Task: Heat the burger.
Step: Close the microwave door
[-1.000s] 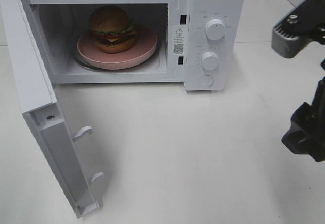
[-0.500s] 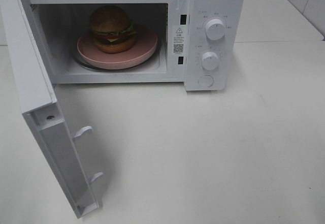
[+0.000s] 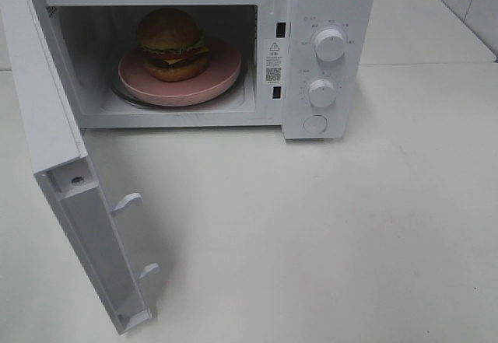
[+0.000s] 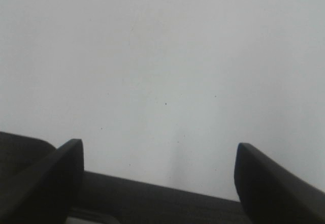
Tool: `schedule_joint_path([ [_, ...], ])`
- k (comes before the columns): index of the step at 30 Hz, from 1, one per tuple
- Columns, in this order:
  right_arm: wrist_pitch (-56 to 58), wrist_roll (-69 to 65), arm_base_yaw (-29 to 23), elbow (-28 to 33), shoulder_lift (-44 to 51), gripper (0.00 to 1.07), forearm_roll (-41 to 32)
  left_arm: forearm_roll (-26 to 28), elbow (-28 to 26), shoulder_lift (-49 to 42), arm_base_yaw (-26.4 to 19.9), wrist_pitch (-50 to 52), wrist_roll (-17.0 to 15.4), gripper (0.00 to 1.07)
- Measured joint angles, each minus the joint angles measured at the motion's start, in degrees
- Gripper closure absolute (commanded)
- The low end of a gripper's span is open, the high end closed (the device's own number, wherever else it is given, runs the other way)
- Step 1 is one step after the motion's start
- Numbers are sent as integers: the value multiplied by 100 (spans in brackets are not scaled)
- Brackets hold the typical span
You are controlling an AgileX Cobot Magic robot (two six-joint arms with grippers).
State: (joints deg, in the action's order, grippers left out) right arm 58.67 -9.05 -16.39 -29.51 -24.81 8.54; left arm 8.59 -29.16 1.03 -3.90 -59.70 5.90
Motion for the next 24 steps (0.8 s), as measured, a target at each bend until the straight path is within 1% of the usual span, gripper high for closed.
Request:
schedule_joint_path([
  [1, 0, 0, 0, 0, 0, 31, 0, 0, 0, 0, 0, 0, 0, 9],
  [2, -11, 0, 155, 29, 281, 31, -17, 0, 0, 0, 0, 0, 0, 9],
  [4, -29, 0, 218, 34, 390, 31, -17, 0, 0, 0, 0, 0, 0, 9],
  [5, -34, 0, 309, 40, 607, 31, -17, 0, 0, 0, 0, 0, 0, 9],
  [9, -40, -6, 338, 40, 951, 31, -17, 0, 0, 0, 0, 0, 0, 9],
  [11, -40, -6, 350, 40, 1438, 31, -17, 0, 0, 0, 0, 0, 0, 9],
  [14, -40, -17, 390, 40, 1541, 31, -23, 0, 0, 0, 0, 0, 0, 9],
  [16, -40, -17, 579, 40, 1896, 31, -23, 0, 0, 0, 0, 0, 0, 9],
  [17, -40, -17, 579, 40, 1896, 31, -23, 0, 0, 0, 0, 0, 0, 9],
  [19, -40, -23, 773, 40, 2361, 31, -17, 0, 0, 0, 0, 0, 0, 9],
  [24, -34, -29, 802, 40, 2510, 31, -17, 0, 0, 0, 0, 0, 0, 9],
])
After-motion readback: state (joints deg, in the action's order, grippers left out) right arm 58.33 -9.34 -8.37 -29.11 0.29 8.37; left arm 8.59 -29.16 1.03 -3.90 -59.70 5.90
